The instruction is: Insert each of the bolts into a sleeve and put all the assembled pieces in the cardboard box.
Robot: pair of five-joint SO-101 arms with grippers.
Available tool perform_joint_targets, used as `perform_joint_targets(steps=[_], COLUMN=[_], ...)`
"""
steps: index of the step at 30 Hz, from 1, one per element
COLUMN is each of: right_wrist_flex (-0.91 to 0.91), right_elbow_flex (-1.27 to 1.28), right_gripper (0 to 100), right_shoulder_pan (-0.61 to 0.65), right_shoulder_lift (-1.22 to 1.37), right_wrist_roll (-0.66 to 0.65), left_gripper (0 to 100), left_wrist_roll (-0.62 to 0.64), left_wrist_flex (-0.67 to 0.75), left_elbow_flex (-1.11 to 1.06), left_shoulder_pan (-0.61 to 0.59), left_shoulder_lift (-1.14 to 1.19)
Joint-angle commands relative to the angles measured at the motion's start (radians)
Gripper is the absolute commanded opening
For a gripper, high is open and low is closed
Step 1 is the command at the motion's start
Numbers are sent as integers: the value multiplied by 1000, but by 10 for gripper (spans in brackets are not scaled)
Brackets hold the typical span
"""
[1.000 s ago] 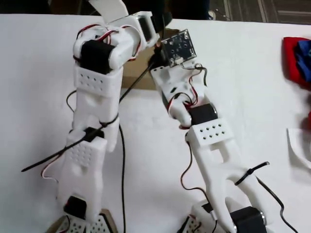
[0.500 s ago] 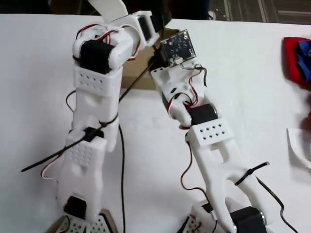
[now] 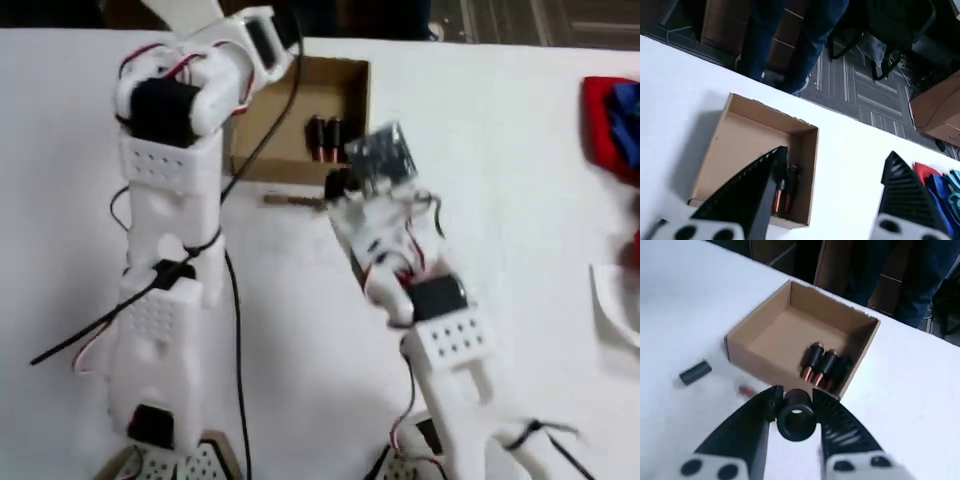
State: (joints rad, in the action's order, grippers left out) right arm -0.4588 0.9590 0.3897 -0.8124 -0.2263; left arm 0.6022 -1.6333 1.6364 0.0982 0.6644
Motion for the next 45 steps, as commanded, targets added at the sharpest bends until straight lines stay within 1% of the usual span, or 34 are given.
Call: perform_joint_targets(steps=[1, 5, 10, 12, 13, 15, 17, 20, 22, 24, 25, 30, 32, 34, 37, 41, 44, 45], right_wrist_flex=[5, 45, 157, 163, 162, 159, 124, 58, 1, -67, -84, -87, -94, -96, -97, -99, -136, -160], right_elbow_flex=[84, 118, 110, 86, 74, 60, 55, 57, 61, 78, 100, 292, 356, 408, 463, 488, 451, 420], right_gripper=[20, 20, 20, 20, 20, 20, 20, 20, 20, 20, 20, 20, 20, 20, 20, 20, 20, 20], right_shoulder_pan=[-10, -25, -110, -148, -174, -226, -272, -317, -341, -344, -343, -338, -325, -303, -249, -117, -45, -30], right_shoulder_lift=[-105, -73, 19, 65, 90, 128, 140, 99, 13, -107, -177, -509, -607, -667, -684, -628, -518, -467], right_wrist_roll=[-48, -63, -54, -20, 25, 109, 153, 153, 149, 106, 91, 71, 69, 55, 52, 49, 43, 23], left_gripper=[310, 310, 309, 309, 309, 309, 309, 308, 308, 308, 308, 308, 308, 308, 308, 308, 308, 308], left_wrist_roll=[3, 3, -5, -31, -81, -227, -344, -543, -680, -779, -807, -822, -824, -855, -872, -859, -796, -786], left_wrist_flex=[-46, -150, -152, -152, -152, -152, -152, -152, -153, -153, -153, -152, -152, -155, -155, -158, -158, -158], left_elbow_flex=[24, 16, -101, -136, -145, -151, -151, -151, -151, -151, -151, -151, -151, -153, -151, -170, -269, -323], left_shoulder_pan=[-64, -86, -54, -31, -20, 2, 35, 71, 81, 83, 83, 83, 78, 77, 74, 74, 74, 74], left_shoulder_lift=[-44, 44, 239, 301, 330, 387, 434, 491, 517, 531, 535, 543, 543, 543, 532, 474, 358, 310])
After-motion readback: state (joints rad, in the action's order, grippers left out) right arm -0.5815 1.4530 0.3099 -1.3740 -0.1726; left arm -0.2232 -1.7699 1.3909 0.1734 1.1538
